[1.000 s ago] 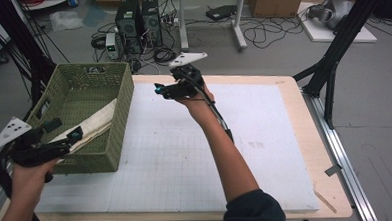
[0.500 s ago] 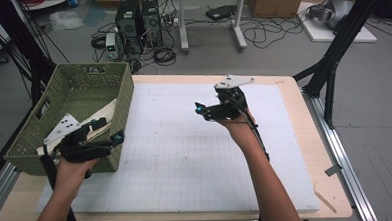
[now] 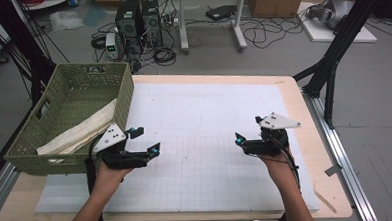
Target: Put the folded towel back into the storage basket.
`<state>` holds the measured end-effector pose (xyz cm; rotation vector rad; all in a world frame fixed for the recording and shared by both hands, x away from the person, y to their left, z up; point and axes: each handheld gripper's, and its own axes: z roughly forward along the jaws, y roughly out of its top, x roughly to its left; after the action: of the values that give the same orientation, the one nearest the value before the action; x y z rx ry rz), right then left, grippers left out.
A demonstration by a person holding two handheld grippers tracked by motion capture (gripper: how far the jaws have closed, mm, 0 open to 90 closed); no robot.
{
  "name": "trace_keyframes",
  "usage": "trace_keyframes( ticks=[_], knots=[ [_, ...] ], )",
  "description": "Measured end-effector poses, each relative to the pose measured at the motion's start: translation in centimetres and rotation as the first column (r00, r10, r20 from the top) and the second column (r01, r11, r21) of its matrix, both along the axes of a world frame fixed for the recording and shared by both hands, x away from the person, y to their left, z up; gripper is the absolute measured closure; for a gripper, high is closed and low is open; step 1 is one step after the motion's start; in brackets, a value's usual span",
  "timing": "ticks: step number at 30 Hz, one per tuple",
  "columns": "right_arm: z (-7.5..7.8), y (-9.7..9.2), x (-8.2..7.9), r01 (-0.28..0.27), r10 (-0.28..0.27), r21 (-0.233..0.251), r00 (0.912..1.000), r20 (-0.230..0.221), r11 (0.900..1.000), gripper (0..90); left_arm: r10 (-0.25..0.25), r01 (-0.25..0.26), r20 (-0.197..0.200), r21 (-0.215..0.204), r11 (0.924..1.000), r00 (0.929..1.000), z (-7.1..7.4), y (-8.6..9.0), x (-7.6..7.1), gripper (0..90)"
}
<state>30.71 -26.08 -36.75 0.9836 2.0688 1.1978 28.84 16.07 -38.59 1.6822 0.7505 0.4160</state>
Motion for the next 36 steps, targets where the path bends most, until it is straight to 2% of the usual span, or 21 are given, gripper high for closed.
trace_keyframes(
  ticks=[4,6,9,12,21,36],
  knots=[
    [-1.5,-1.2,-1.5,0.020,-0.020,-0.004,0.9998,-0.005,0.9998,11.3,-0.015,0.015,0.010,0.019,0.9997,0.9998,-1.0,-0.8,-0.1,19.0],
    [-2.3,-1.6,-2.1,0.030,-0.030,0.002,0.9995,-0.014,0.9996,11.3,-0.021,0.021,0.001,0.025,0.9995,0.9998,-1.4,-1.0,-0.1,19.0],
    [-3.3,-1.9,-2.8,0.040,-0.040,0.016,0.9989,-0.024,0.9991,11.3,-0.026,0.027,-0.007,0.033,0.9991,0.9996,-2.1,-1.1,-0.1,19.2],
    [-4.0,-1.9,-3.2,0.041,-0.041,0.006,0.9985,-0.037,0.9991,11.3,-0.025,0.026,-0.007,0.029,0.9993,0.9997,-2.6,-0.9,-0.3,19.4],
    [-4.3,-1.4,-3.3,0.034,-0.034,-0.005,0.9990,-0.028,0.9994,11.3,-0.013,0.013,-0.006,0.057,0.9983,0.9999,-3.0,-0.6,-0.4,19.9],
    [-4.4,-2.1,-3.5,0.051,-0.051,0.006,0.9986,-0.011,0.9987,11.3,-0.014,0.015,-0.017,0.066,0.9977,0.9997,-3.2,-0.9,-0.1,20.1]
  ],
)
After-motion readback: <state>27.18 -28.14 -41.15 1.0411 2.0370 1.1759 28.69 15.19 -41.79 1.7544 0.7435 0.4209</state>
